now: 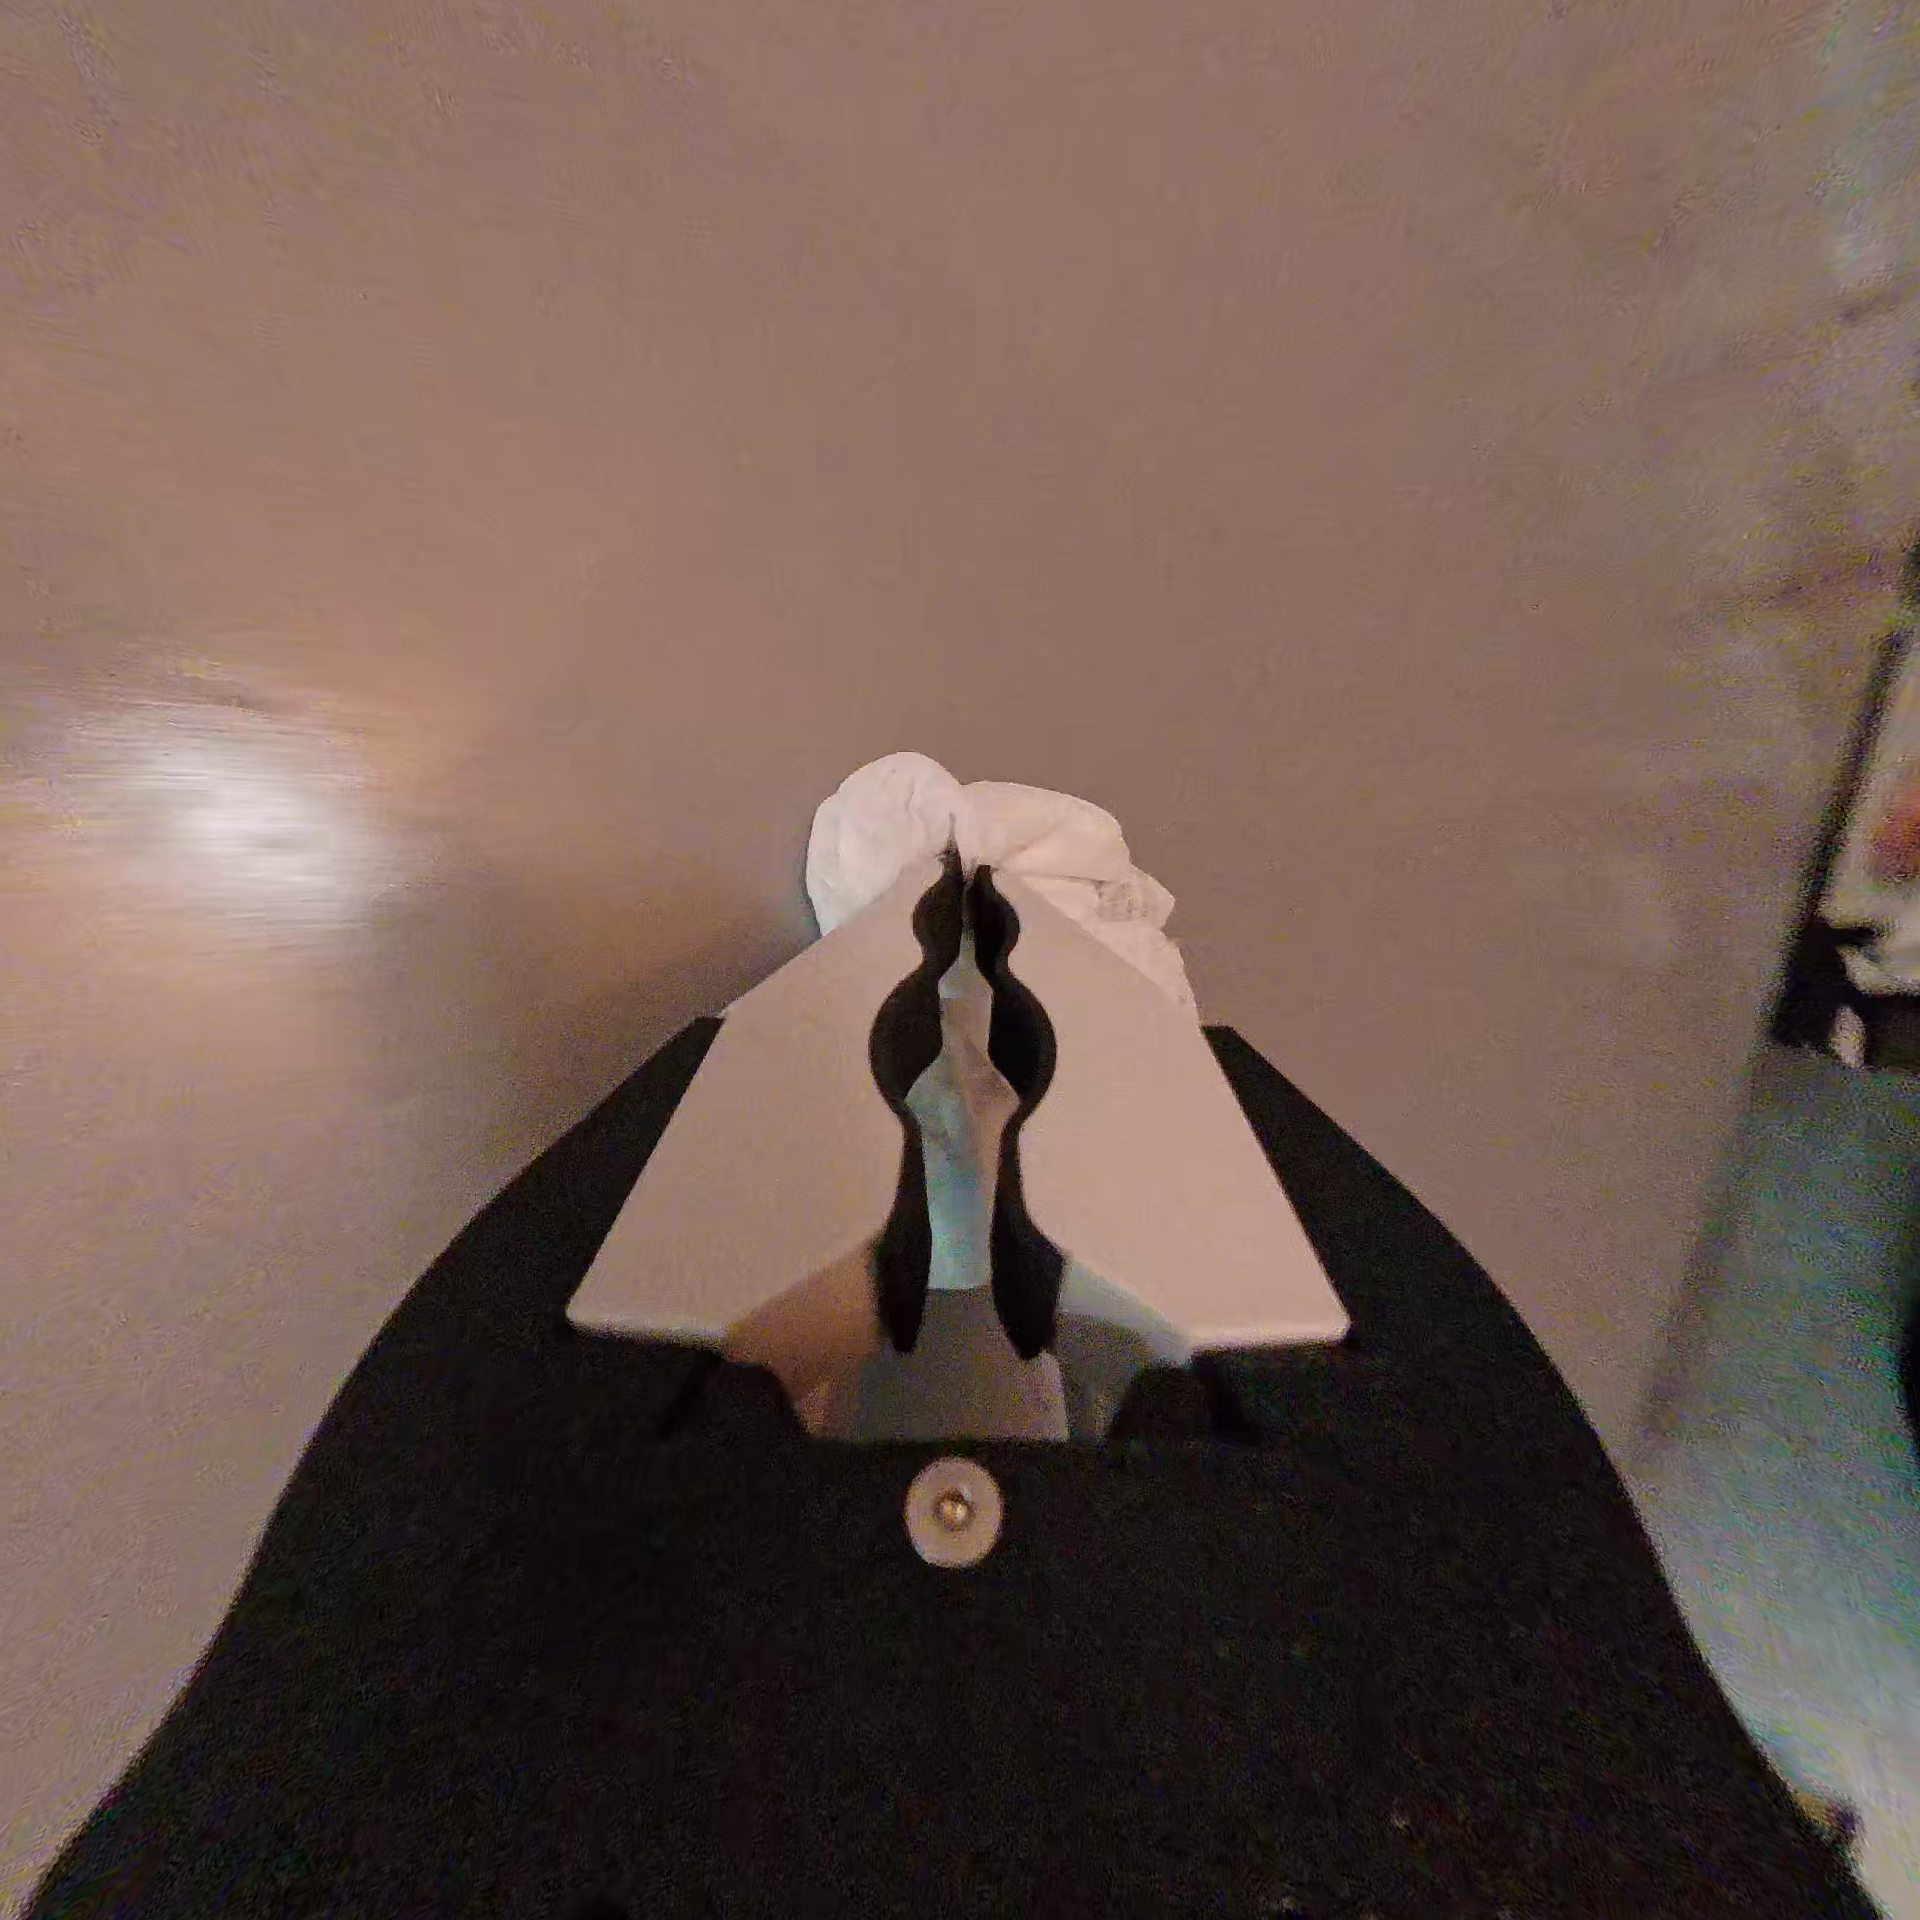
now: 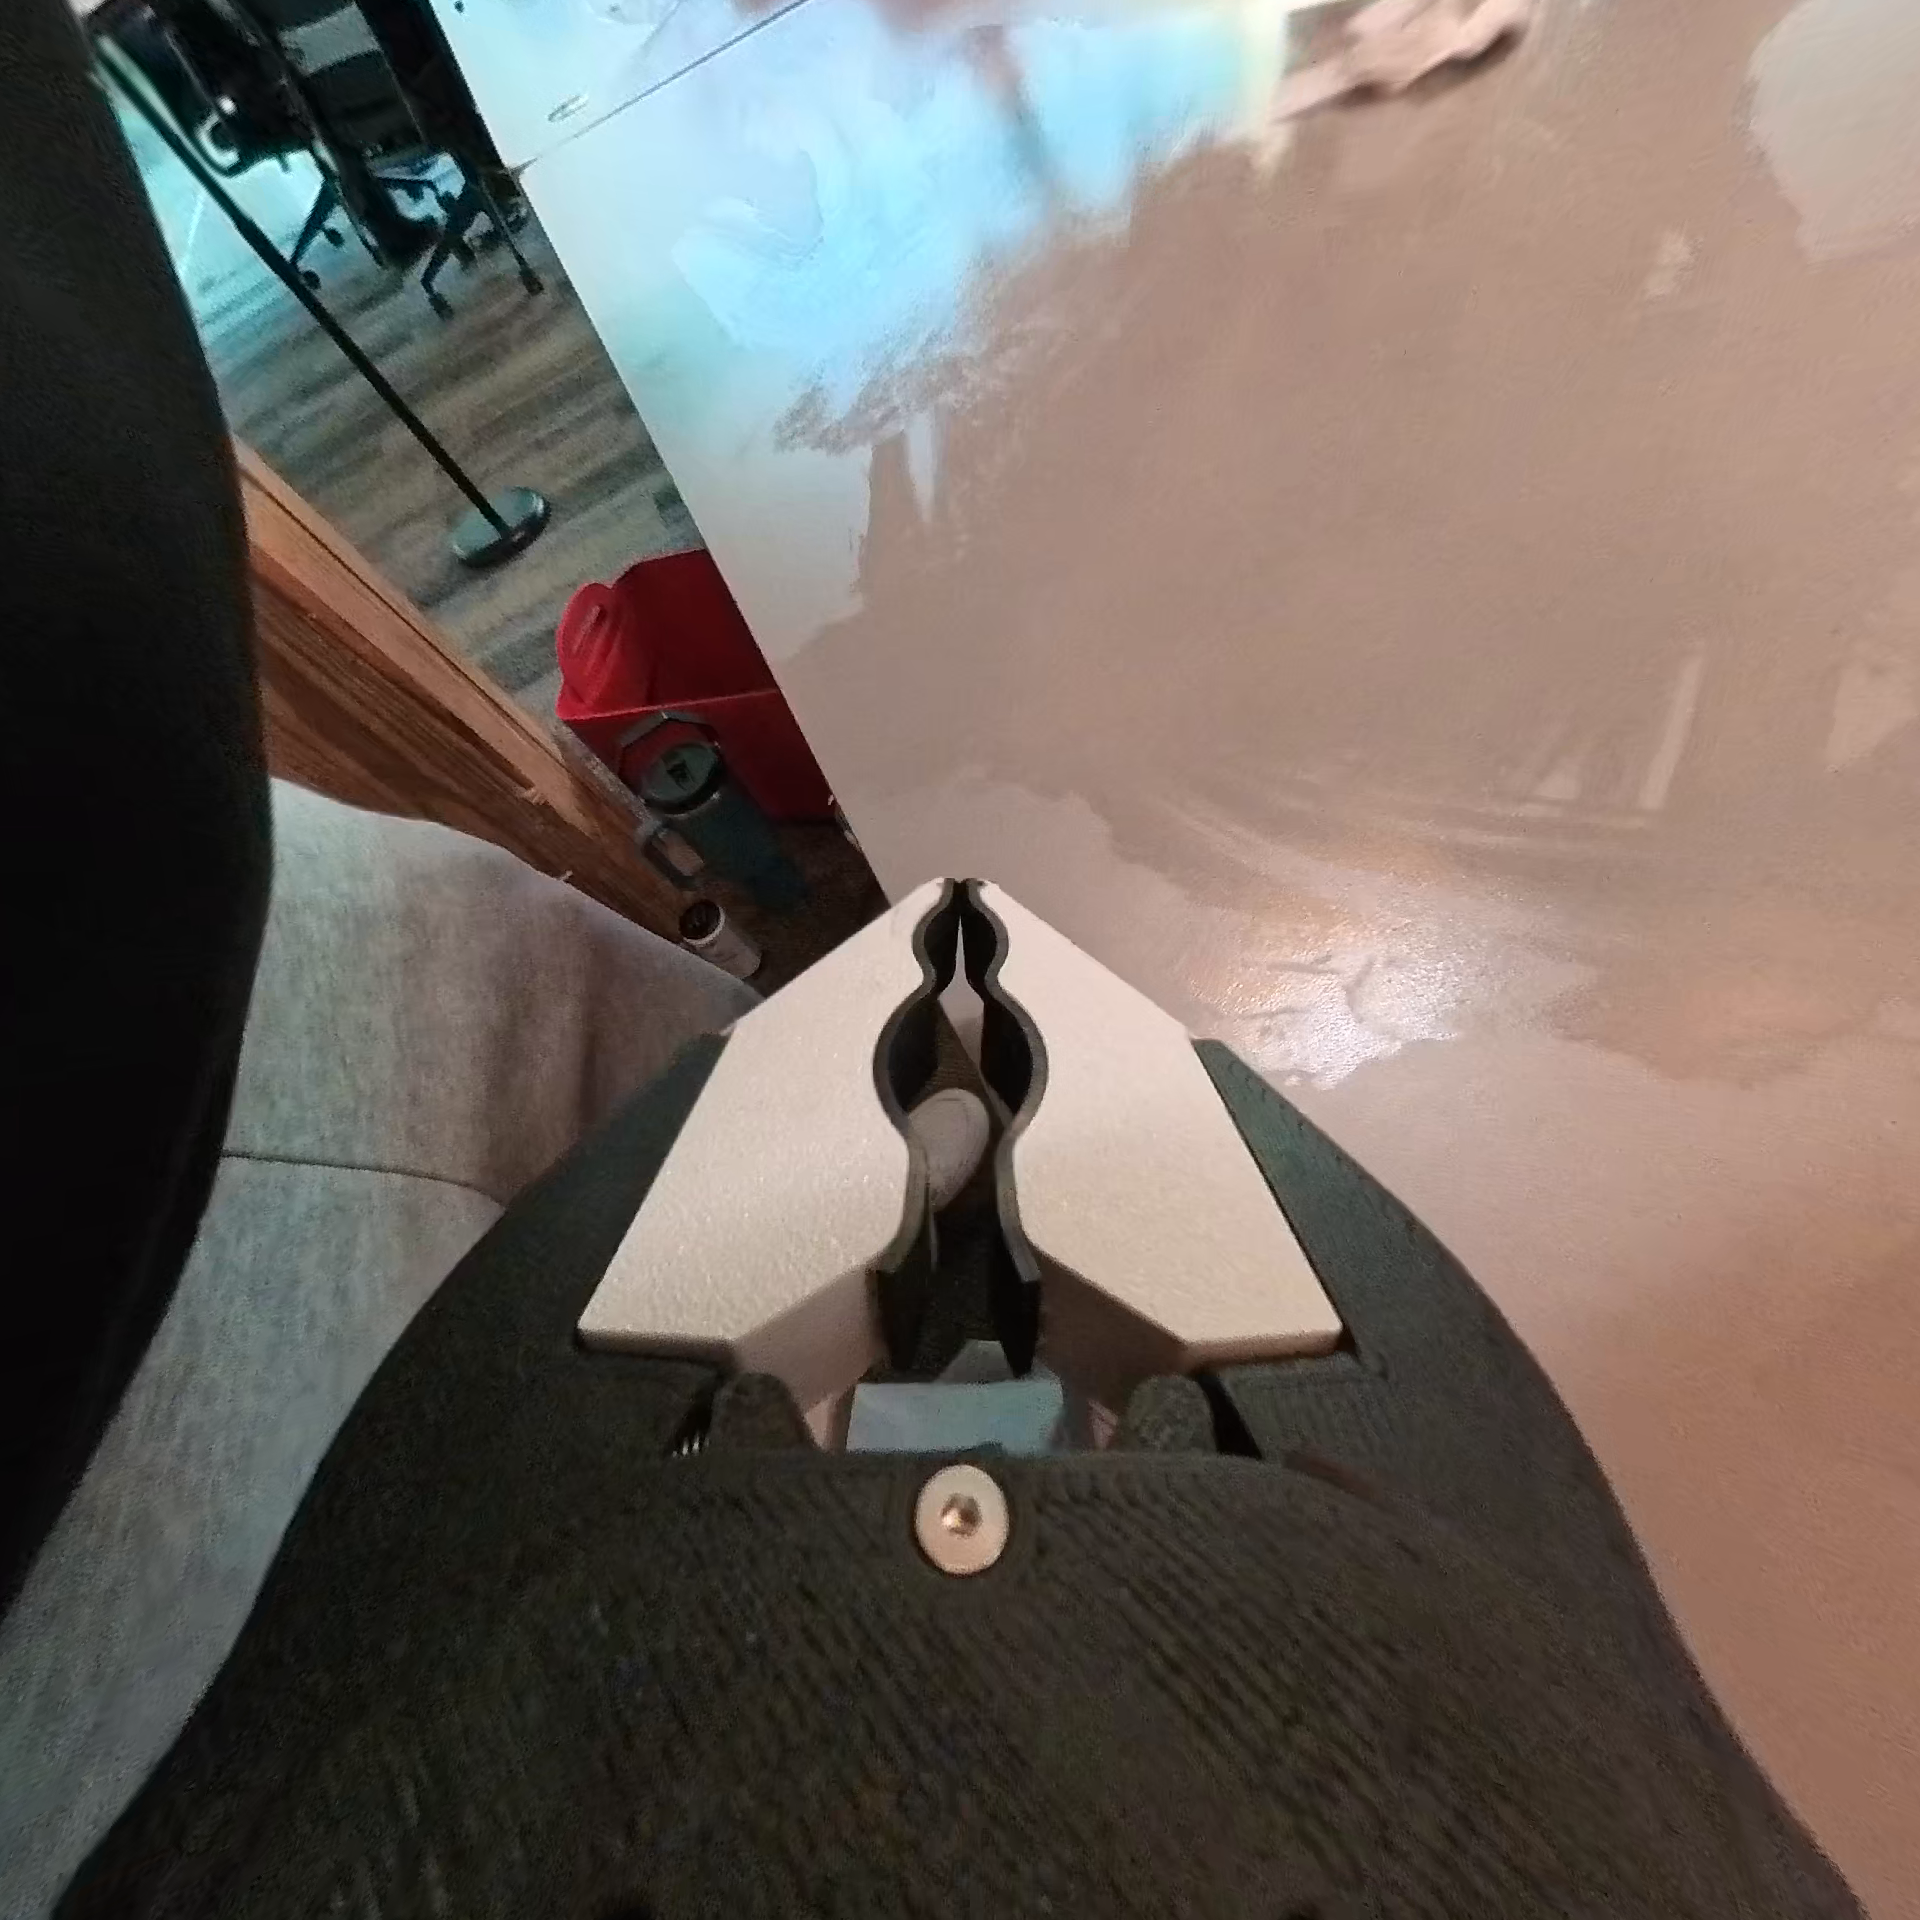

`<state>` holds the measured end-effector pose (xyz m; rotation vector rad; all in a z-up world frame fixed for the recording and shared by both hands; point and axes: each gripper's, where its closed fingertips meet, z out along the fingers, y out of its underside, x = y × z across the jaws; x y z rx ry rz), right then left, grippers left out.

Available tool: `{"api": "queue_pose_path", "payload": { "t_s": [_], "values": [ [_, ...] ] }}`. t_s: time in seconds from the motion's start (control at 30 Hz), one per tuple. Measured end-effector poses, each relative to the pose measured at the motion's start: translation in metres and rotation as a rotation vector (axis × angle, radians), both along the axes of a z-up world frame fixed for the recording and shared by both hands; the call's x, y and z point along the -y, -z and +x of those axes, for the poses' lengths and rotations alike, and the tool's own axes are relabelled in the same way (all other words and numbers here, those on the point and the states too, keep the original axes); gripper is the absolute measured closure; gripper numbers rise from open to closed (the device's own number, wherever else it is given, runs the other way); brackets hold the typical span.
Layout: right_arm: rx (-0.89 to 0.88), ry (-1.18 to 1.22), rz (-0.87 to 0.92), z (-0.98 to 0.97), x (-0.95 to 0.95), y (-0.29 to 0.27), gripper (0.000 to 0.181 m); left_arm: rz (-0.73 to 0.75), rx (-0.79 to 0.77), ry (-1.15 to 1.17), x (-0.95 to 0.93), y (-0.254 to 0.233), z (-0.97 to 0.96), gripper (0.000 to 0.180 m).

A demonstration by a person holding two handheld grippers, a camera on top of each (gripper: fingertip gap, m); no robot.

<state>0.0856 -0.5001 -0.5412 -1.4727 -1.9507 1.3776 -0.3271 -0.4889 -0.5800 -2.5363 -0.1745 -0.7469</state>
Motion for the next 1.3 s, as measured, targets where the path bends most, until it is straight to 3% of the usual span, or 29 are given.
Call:
{"api": "queue_pose_path", "payload": {
  "t_s": [0.1, 0.2, 0.27, 0.3, 0.43, 0.47, 0.57, 0.63, 0.73, 0.8, 0.83, 0.93, 1.0, 1.03, 1.13, 1.17, 1.23, 1.3],
  "values": [
    [0.0, 0.015, 0.012, 0.001, -0.005, 0.0, 0.181, 0.005, -0.106, -0.217, -0.026, 0.0, -0.056, 0.18],
    [0.011, 0.039, 0.001, 0.004, -0.009, 0.004, 0.181, -0.002, 0.049, 0.116, -0.042, -0.001, 0.077, 0.18],
    [0.003, 0.043, 0.011, 0.002, -0.011, 0.002, 0.181, 0.023, -0.051, 0.355, -0.05, -0.001, 0.123, 0.18],
    [-0.005, 0.044, 0.018, 0.001, -0.013, 0.001, 0.181, 0.051, -0.119, 0.355, -0.066, 0.0, 0.109, 0.18],
    [-0.016, 0.068, 0.047, 0.006, -0.023, -0.004, 0.181, 0.069, -0.312, -0.115, -0.139, 0.001, -0.02, 0.18],
    [-0.009, 0.081, 0.045, 0.009, -0.025, -0.002, 0.181, 0.082, -0.263, -0.064, -0.148, 0.001, 0.011, 0.18],
    [0.019, 0.109, 0.051, 0.019, -0.033, 0.003, 0.181, 0.093, -0.085, 0.373, -0.124, 0.0, 0.176, 0.179],
    [0.014, 0.132, 0.06, 0.023, -0.041, 0.002, 0.181, 0.129, -0.236, 0.507, -0.116, 0.0, 0.18, 0.179],
    [-0.006, 0.168, 0.061, 0.027, -0.052, -0.002, 0.181, 0.077, -0.47, 0.145, -0.155, 0.002, 0.033, 0.18],
    [-0.02, 0.196, 0.058, 0.03, -0.057, -0.003, 0.181, 0.05, -0.427, -0.091, -0.165, 0.002, -0.012, 0.18],
    [-0.024, 0.207, 0.052, 0.03, -0.058, -0.003, 0.181, 0.074, -0.358, -0.068, -0.166, 0.002, 0.016, 0.18],
    [-0.029, 0.213, 0.053, 0.03, -0.063, -0.005, 0.181, 0.117, -0.236, 0.336, -0.135, 0.0, 0.158, 0.179],
    [-0.047, 0.217, 0.061, 0.031, -0.069, -0.011, 0.181, 0.162, -0.278, 0.441, -0.135, 0.001, 0.164, 0.179],
    [-0.056, 0.222, 0.064, 0.032, -0.073, -0.014, 0.181, 0.153, -0.26, 0.318, -0.152, 0.001, 0.137, 0.18],
    [-0.055, 0.289, 0.109, 0.037, -0.092, -0.016, 0.179, 0.156, -0.544, -0.051, -0.212, 0.002, 0.016, 0.18],
    [-0.051, 0.325, 0.127, 0.039, -0.1, -0.015, 0.176, 0.151, -0.519, -0.068, -0.225, 0.002, 0.027, 0.18],
    [-0.037, 0.418, 0.173, 0.045, -0.119, -0.015, 0.164, 0.244, -0.439, 0.148, -0.243, 0.001, 0.124, 0.179],
    [-0.016, 0.489, 0.227, 0.051, -0.138, -0.014, 0.156, 0.304, -0.475, 0.438, -0.242, 0.001, 0.205, 0.179]
  ]
}}
